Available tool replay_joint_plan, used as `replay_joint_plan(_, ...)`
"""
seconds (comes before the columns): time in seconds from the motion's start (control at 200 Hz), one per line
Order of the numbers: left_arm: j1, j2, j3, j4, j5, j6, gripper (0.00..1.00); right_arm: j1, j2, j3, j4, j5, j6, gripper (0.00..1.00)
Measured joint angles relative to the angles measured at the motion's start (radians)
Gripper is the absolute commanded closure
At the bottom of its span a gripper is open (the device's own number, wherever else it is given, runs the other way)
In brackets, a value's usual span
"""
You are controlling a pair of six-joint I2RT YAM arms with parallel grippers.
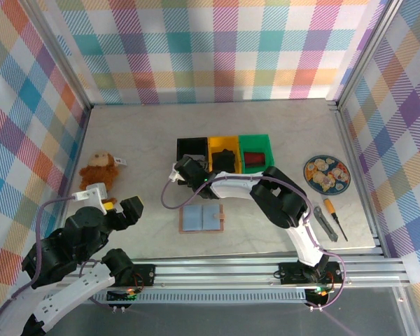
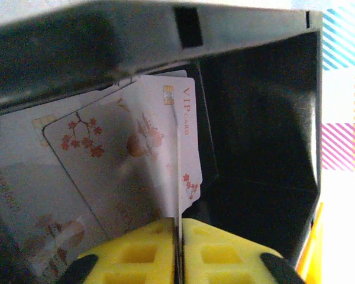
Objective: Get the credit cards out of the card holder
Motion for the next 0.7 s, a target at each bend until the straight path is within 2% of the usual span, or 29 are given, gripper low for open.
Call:
replay_joint_plan(0.155,0.000,0.000,0.000,0.000,0.000,0.000,0.00,-0.001,0.000,0.013,-0.013,-0.008,0.017,0.77)
replay_joint_plan(0.39,0.000,0.000,0.000,0.000,0.000,0.000,0.00,0.001,-0.027,0.003,-0.042,-0.034,0.056,0.76)
replay_joint_plan(0.7,0.000,0.000,0.000,0.000,0.000,0.000,0.00,0.026,-0.113,-0.047,-0.129,-0.077,0.135,0.64)
